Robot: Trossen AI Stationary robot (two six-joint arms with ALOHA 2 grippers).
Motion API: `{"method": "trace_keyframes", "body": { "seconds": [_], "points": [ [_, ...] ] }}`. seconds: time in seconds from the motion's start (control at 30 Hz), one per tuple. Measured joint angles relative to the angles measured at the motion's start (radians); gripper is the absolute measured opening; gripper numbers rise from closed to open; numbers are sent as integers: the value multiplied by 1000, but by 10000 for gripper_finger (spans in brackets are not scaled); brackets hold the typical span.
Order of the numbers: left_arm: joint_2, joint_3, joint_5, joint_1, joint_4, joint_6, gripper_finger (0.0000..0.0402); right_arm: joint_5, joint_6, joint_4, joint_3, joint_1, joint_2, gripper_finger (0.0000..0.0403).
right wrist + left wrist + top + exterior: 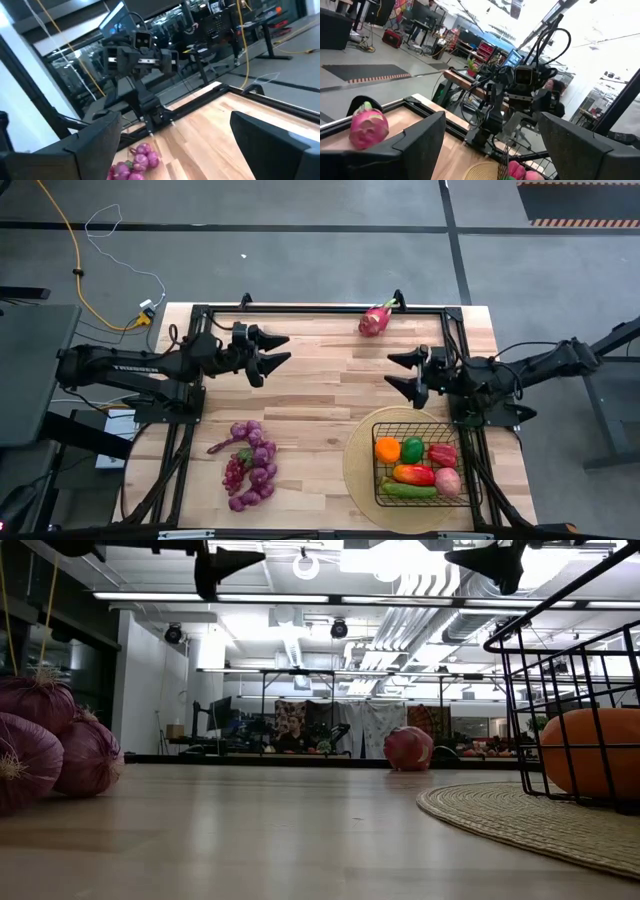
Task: Build produce basket
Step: Put the dragon fruit into the wire basket
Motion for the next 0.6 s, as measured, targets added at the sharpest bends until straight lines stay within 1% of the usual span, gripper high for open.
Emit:
{"method": "trace_keyframes", "body": {
  "seconds": [0.1, 0.23, 0.33, 0.43, 0.5, 0.6],
  "points": [
    [0, -6, 0, -6, -4, 0, 310, -38, -3, -2, 0, -42, 6, 362],
    [-1, -6, 1, -8, -2, 23, 310, -31, -47, -1, 0, -74, 11, 362],
    [-1, -6, 4, -8, -4, 41, 310, -5, -47, 6, 0, -84, 11, 362],
    [-1, -6, 34, -7, -4, 47, 310, 1, -47, 26, 0, -85, 10, 362],
    [-1, -6, 41, -7, -5, 56, 310, 0, -36, 35, 0, -85, 9, 362],
    [1, -6, 36, -7, -6, 80, 310, 0, 31, 35, 0, -84, 11, 362]
  ]
}}
